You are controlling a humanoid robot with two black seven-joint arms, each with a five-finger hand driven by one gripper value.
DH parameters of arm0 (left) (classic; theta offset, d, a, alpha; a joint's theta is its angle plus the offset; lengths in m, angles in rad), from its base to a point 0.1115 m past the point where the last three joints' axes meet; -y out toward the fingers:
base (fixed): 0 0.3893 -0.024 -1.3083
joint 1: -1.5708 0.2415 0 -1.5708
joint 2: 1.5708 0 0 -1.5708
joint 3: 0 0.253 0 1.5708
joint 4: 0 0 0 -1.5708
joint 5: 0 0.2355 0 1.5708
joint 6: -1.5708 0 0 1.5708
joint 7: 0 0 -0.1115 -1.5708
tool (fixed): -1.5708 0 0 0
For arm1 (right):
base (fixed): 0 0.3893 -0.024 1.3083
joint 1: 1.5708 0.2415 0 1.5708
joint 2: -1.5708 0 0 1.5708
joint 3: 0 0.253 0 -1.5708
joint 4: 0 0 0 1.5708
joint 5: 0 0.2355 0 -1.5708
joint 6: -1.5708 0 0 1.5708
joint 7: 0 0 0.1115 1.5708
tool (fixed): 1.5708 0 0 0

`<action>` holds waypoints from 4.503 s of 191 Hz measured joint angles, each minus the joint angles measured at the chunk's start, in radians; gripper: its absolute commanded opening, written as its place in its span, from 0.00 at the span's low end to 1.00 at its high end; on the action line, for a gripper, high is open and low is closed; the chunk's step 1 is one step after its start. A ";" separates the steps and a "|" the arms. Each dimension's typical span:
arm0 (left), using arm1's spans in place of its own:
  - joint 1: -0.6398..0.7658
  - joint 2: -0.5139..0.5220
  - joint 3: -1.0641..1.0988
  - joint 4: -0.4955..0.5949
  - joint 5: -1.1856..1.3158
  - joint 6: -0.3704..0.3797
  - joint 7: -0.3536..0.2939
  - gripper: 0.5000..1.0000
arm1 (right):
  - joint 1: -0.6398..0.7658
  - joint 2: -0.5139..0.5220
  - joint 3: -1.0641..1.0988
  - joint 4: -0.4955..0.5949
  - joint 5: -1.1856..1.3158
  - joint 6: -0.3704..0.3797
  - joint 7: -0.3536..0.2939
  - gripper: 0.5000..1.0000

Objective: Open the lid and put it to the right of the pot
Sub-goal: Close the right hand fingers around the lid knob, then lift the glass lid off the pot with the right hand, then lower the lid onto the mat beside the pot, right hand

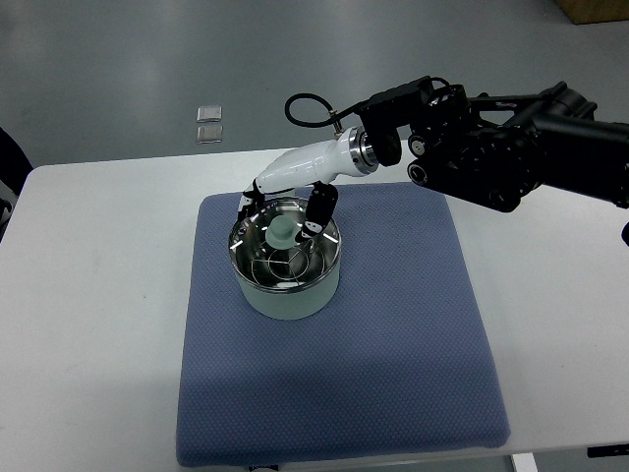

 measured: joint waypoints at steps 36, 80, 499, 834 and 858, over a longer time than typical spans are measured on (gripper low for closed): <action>0.000 0.000 0.000 -0.001 0.000 0.000 0.000 1.00 | -0.008 -0.001 -0.001 -0.002 -0.001 -0.015 -0.001 0.58; 0.000 0.000 0.000 -0.001 0.002 0.000 0.000 1.00 | -0.010 -0.002 -0.002 -0.004 -0.002 -0.017 -0.001 0.43; -0.003 0.000 0.000 -0.009 0.001 -0.002 -0.001 1.00 | -0.029 -0.018 0.045 -0.006 0.019 -0.012 0.014 0.00; -0.024 0.000 0.000 -0.015 0.001 -0.001 -0.002 1.00 | -0.291 -0.320 0.145 -0.006 0.035 -0.061 0.057 0.00; -0.024 0.000 0.000 -0.015 0.001 -0.001 -0.001 1.00 | -0.308 -0.319 0.142 -0.012 0.033 -0.068 0.057 0.00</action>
